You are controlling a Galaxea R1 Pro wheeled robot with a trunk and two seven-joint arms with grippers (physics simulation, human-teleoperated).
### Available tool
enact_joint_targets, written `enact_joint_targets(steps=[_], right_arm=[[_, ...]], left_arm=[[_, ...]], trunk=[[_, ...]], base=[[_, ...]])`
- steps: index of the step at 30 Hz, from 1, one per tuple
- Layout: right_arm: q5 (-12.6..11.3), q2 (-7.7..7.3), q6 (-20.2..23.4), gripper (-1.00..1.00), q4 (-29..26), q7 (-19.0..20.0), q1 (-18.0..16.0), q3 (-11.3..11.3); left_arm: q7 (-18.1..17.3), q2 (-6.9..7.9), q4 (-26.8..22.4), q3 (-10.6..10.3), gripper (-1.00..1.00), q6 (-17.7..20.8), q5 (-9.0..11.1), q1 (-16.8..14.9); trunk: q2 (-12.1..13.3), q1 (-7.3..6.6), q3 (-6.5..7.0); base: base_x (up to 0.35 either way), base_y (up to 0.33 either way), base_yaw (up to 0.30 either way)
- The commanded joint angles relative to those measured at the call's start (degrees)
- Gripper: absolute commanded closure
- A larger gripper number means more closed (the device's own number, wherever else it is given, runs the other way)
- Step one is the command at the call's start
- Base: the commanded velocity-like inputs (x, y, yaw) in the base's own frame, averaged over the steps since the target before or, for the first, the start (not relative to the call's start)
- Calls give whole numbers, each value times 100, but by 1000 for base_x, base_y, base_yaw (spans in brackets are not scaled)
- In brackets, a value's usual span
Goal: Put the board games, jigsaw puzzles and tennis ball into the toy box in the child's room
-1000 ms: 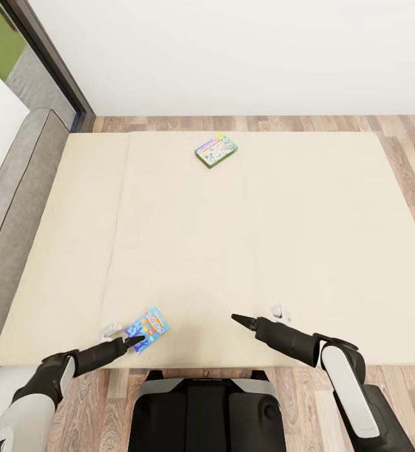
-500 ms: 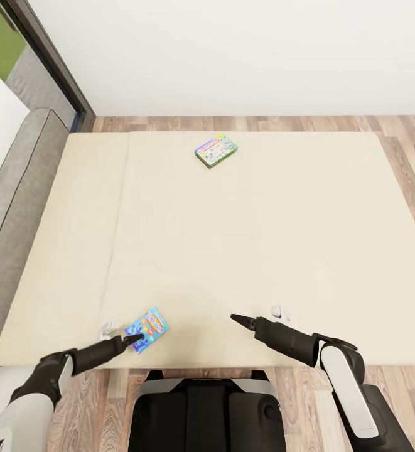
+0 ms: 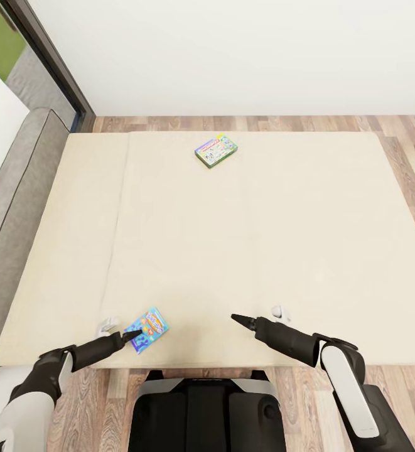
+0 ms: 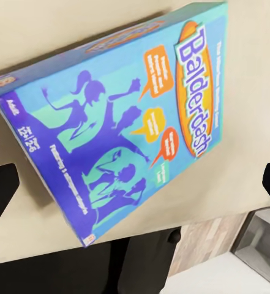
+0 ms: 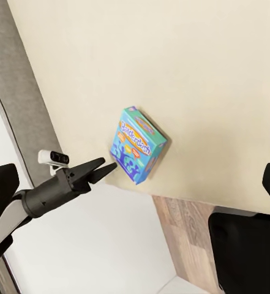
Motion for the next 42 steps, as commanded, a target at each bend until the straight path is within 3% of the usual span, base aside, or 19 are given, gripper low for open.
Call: enact_joint_targets(steps=[1,11,20,42], right_arm=[[49,-5,15,-100,-2,48,-3,-1],[49,-58,15,-100,-2,55,-3,-8],[49,-77,15,-100,-10,221,-3,-77],[58,-84,15,-100,-11,390,-3,-142]], left_arm=[[-39,-14,-7,40,-100,53,-48,-6],[-70,-184,-27,21,-100,50,-49,-27],[-41,-438,-34,12,-100,75,-67,-481],[694,-464,45,-40,-100,63,-128,-578]], trunk=[[-9,3,-6],[-9,3,-6],[-9,3,-6],[-9,3,-6]], base=[[0,0,0],[0,0,0],[0,0,0],[0,0,0]])
